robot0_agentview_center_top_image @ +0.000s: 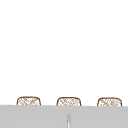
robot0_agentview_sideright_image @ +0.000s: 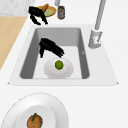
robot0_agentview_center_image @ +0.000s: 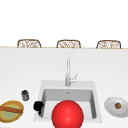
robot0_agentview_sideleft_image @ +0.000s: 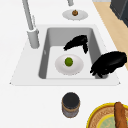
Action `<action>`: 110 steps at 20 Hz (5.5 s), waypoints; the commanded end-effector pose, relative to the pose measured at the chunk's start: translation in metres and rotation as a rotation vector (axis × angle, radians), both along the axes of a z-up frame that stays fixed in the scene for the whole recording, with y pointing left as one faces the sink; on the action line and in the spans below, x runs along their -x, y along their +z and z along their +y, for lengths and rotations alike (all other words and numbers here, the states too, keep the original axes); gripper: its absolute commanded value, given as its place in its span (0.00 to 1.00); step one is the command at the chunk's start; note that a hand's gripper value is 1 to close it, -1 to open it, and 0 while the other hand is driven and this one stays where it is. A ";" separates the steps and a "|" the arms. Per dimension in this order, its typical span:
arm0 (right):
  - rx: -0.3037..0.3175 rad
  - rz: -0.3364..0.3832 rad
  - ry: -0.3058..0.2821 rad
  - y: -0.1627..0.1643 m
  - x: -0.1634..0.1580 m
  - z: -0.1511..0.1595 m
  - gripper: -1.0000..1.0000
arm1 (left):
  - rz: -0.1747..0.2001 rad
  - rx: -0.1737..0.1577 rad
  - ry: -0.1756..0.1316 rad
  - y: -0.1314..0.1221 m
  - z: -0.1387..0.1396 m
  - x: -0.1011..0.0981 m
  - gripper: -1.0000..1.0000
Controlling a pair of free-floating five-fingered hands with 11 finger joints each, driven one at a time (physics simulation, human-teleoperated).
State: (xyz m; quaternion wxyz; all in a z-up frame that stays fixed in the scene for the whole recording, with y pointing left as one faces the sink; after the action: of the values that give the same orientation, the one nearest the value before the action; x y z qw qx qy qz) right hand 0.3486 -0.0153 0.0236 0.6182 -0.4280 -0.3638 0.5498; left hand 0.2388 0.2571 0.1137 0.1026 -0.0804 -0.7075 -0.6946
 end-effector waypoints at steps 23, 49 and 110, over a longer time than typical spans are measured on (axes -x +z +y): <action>-0.024 0.296 0.008 -0.127 -0.116 0.015 0.00 | 0.000 0.000 0.000 0.000 0.000 0.000 0.50; -0.065 0.201 0.006 -0.002 -0.091 -0.047 1.00 | 0.000 0.000 0.000 0.000 0.000 0.000 0.50; -0.181 0.139 0.018 0.170 0.206 -0.387 1.00 | 0.000 0.000 0.000 0.000 0.000 0.000 0.50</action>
State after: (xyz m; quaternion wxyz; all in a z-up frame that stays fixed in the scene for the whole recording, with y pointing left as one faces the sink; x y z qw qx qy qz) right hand 0.1547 -0.3809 0.2042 0.6717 -0.3286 -0.3694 0.5517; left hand 0.2388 0.2571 0.1137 0.1026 -0.0803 -0.7075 -0.6946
